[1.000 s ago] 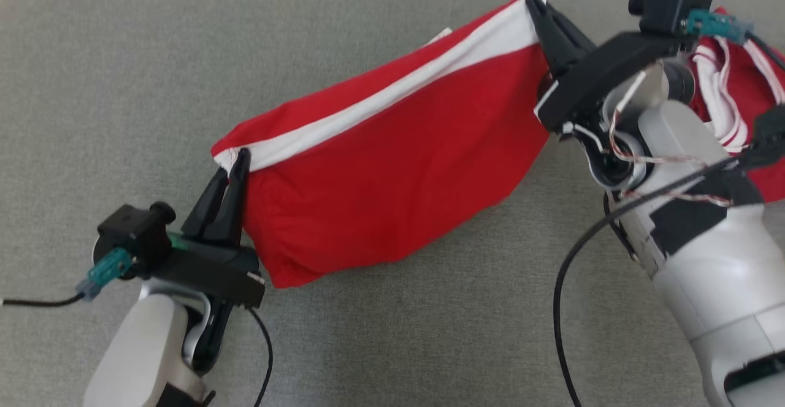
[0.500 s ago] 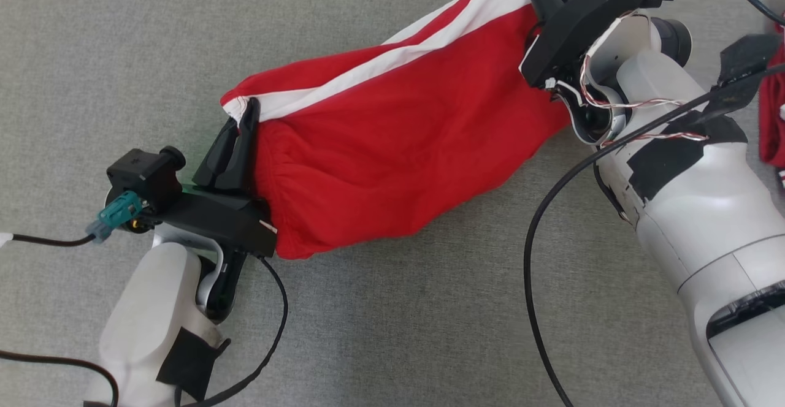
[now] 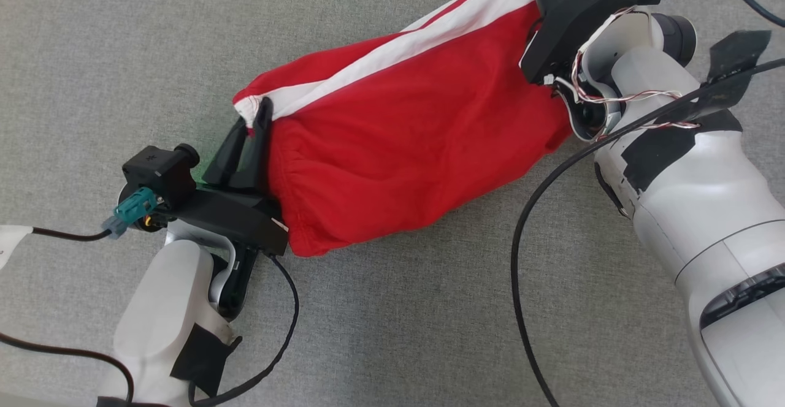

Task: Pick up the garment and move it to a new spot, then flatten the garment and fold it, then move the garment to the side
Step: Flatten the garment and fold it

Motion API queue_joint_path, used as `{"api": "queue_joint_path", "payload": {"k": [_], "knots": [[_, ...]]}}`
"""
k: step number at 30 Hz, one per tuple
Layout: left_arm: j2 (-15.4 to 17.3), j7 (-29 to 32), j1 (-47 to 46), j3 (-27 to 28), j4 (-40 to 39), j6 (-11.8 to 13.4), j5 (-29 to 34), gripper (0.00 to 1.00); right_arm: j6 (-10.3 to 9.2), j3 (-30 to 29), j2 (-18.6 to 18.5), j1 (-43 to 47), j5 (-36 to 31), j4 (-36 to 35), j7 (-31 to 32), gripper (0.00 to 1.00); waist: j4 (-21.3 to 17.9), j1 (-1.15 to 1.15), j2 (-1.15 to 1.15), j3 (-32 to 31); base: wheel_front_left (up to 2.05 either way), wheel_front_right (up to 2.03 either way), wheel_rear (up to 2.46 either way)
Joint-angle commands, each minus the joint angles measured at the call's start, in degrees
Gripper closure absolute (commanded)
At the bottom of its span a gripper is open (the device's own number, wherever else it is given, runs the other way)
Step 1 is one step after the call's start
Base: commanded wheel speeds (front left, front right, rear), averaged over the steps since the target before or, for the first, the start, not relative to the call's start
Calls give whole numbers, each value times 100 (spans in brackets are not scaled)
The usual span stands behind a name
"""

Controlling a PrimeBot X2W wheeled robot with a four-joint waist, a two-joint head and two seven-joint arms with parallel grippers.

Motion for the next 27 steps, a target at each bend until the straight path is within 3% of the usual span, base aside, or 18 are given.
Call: {"api": "queue_joint_path", "payload": {"k": [1,2,13,27], "knots": [[9,-25,-9,21,26,1,26,28,-2,53,26,-48,11,20,-26,22,-6,-1,-1,-7,0,0,0],[2,-25,-1,32,49,0,50,0,-2,84,38,-30,42,54,-10,0,-12,-1,-1,-19,0,0,0],[-21,-25,489,355,-221,35,388,0,-2,490,-131,358,346,-17,-146,0,-95,-1,-1,-445,0,0,0],[-38,-25,2264,921,-1928,333,922,0,-2,953,-614,1369,736,-357,-614,0,-273,-1,-1,-1324,0,0,0]]}}
